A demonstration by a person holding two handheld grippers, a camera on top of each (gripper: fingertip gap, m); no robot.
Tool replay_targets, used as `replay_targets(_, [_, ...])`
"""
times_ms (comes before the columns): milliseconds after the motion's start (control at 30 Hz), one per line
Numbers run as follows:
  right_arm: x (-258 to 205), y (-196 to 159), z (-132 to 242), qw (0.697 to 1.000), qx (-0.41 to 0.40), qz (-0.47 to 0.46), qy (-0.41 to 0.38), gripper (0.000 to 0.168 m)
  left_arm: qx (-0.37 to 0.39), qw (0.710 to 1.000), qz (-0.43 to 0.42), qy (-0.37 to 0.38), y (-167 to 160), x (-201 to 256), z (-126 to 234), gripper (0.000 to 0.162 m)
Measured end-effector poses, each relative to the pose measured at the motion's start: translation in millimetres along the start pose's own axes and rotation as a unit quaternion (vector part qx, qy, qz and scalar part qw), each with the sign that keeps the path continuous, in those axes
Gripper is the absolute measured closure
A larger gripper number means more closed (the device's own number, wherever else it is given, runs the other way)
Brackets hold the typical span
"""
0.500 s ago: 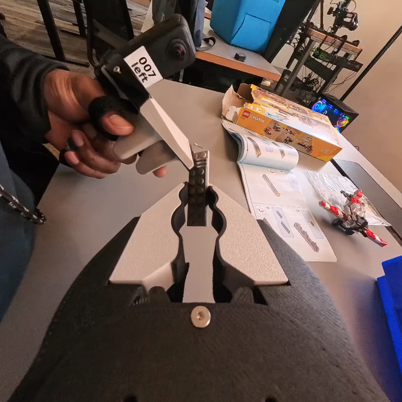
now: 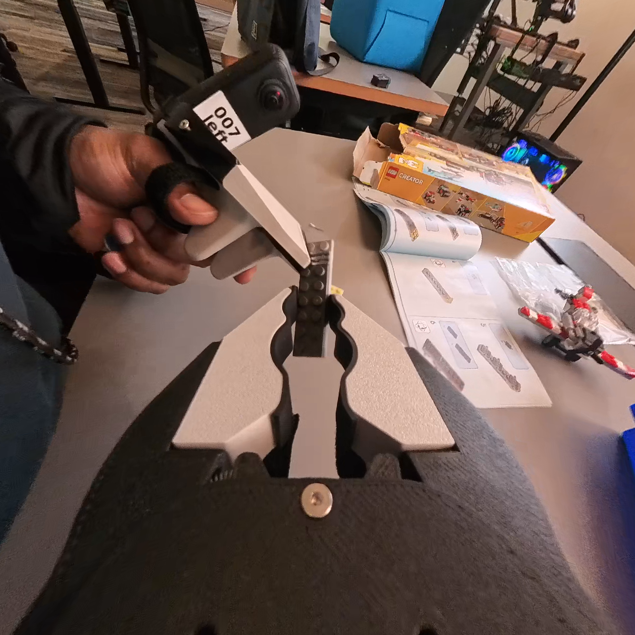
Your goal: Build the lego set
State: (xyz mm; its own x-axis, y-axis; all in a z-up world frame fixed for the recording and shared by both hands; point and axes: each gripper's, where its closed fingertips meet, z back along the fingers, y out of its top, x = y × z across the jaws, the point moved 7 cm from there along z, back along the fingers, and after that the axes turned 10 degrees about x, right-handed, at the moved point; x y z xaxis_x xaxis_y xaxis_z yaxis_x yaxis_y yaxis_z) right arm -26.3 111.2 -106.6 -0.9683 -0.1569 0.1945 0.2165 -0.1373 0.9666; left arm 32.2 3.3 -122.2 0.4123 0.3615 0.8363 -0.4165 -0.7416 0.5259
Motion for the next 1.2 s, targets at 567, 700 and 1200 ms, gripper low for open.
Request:
replay_targets(567, [10.4, -12.9, -2.4, 0.992, -0.012, -0.129, -0.003, 0.151, 0.006, 0.999, 0.036, 0.034, 1.3, -11.7, -4.4, 0.143])
replay_targets(700, [8.0, -13.5, -6.9, 0.993, -0.017, -0.115, -0.012, 0.15, 0.01, 0.999, 0.016, 0.038, 4.1, -13.2, -4.2, 0.156])
replay_targets(1200, [-1.5, -8.4, -38.9, 0.986, -0.011, -0.143, -0.088, 0.151, 0.071, 0.993, 0.074, 0.056, 17.9, -22.3, 21.6, 0.136])
